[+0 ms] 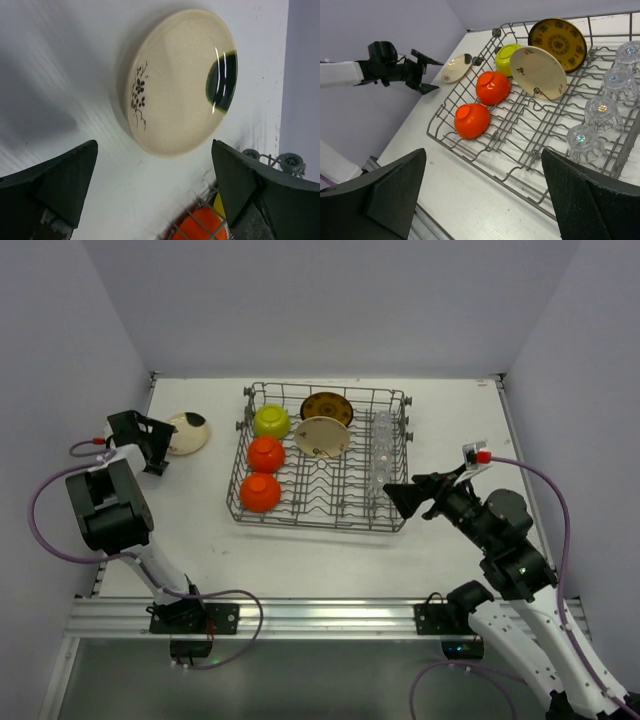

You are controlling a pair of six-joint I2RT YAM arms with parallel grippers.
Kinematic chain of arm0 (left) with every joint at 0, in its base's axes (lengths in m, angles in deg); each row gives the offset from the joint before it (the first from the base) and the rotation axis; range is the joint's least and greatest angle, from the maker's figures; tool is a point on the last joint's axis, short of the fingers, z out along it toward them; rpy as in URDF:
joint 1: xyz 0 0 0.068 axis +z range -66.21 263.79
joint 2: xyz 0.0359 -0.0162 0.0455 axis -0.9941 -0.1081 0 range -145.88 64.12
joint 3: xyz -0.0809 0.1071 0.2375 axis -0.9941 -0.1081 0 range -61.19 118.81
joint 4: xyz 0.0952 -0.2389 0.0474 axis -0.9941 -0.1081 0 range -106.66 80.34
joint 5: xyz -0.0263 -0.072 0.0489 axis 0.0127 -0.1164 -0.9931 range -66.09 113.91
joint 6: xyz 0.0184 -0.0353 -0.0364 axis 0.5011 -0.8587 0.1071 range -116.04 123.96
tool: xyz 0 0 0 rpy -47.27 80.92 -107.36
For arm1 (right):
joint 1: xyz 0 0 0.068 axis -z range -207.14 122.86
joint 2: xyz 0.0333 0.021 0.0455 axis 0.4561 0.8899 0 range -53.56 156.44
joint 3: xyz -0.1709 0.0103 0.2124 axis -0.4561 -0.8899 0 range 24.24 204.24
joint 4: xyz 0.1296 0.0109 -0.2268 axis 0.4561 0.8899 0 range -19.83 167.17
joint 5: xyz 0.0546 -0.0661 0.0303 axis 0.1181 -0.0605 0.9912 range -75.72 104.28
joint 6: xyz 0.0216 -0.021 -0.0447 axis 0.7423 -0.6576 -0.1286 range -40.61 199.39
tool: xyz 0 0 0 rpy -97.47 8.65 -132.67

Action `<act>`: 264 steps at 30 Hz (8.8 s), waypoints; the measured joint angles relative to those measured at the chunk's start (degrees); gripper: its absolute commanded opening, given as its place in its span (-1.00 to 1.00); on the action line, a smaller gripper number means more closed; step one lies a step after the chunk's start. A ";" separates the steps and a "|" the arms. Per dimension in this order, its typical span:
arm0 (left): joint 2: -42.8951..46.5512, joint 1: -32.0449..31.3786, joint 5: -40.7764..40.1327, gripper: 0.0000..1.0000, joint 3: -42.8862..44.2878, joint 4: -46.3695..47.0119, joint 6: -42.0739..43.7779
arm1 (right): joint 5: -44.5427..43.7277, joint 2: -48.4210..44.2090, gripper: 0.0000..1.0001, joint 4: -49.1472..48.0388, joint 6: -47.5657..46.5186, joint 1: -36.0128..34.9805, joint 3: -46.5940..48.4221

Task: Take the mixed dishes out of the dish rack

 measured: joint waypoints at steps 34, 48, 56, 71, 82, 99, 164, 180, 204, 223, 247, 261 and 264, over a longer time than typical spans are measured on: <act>72.22 -18.73 7.52 1.00 -23.63 -20.92 31.19 | -4.57 82.31 0.33 7.45 -67.34 -8.90 56.54; 69.96 -20.09 9.75 1.00 -23.76 -20.90 32.26 | -4.74 90.95 -0.16 6.97 -80.21 -8.87 59.69; 68.52 -20.55 10.03 1.00 -23.76 -20.87 32.35 | -2.19 91.86 -0.70 5.64 -83.12 -8.26 59.32; 68.08 -21.07 10.29 1.00 -23.87 -20.87 32.65 | 3.80 89.90 -1.00 5.35 -88.41 -7.93 56.39; 68.00 -21.40 10.27 1.00 -23.87 -20.90 32.65 | 5.20 89.15 -1.00 5.31 -90.58 -7.45 55.28; 67.82 -21.40 10.27 1.00 -23.87 -20.87 32.65 | 6.64 85.22 -1.00 4.76 -94.36 -5.40 49.90; 53.96 -45.05 31.10 0.46 -17.11 19.58 20.72 | 34.53 41.38 -1.00 -23.91 14.21 2.80 16.55; 52.30 -48.06 25.40 -0.49 -15.69 15.56 22.99 | 31.47 35.65 -1.00 -25.24 12.81 2.54 15.63; 50.93 -56.24 5.38 -1.00 -13.00 8.33 27.28 | 27.85 33.31 0.98 -26.77 10.64 2.29 13.62; 37.75 -12.59 -18.40 -1.00 -1.51 -11.13 11.80 | -1.86 10.43 0.98 -7.76 6.84 2.32 7.72; -5.46 -3.58 -15.28 -0.77 16.22 -11.78 8.02 | 3.06 2.14 0.98 -2.36 1.49 2.32 3.98; -5.70 -3.63 -14.21 0.75 14.05 -11.13 9.03 | 3.02 6.73 0.98 -2.49 1.68 2.29 4.00; -5.07 -3.93 -14.53 0.94 14.08 -12.02 9.11 | 2.89 9.03 0.98 -2.47 1.70 2.29 4.15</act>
